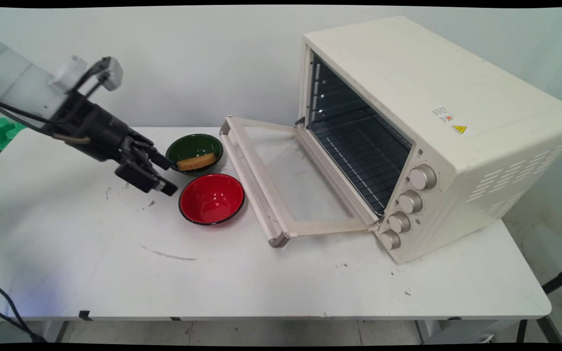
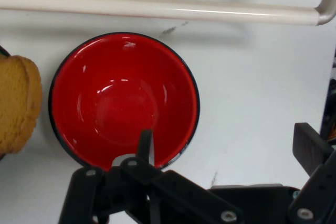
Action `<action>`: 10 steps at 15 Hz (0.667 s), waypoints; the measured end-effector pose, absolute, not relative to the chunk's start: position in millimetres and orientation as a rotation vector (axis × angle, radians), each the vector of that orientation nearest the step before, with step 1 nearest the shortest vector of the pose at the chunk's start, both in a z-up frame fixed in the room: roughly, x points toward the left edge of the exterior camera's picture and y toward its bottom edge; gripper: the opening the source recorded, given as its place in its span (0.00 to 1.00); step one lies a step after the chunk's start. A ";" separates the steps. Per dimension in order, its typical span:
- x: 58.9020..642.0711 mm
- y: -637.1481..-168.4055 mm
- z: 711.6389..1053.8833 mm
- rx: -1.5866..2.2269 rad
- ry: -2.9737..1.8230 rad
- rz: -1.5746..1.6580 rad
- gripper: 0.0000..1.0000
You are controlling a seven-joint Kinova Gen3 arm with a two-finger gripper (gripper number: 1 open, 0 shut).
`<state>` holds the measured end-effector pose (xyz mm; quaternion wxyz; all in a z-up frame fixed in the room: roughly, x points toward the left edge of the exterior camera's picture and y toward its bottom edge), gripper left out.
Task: Close the oven
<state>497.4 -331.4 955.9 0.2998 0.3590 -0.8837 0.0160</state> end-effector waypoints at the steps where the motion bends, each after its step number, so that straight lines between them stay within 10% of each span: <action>1: 491.9 -335.0 951.3 0.957 -2.351 0.047 1.00; 10: 450.0 -359.9 914.4 0.845 -2.387 0.140 1.00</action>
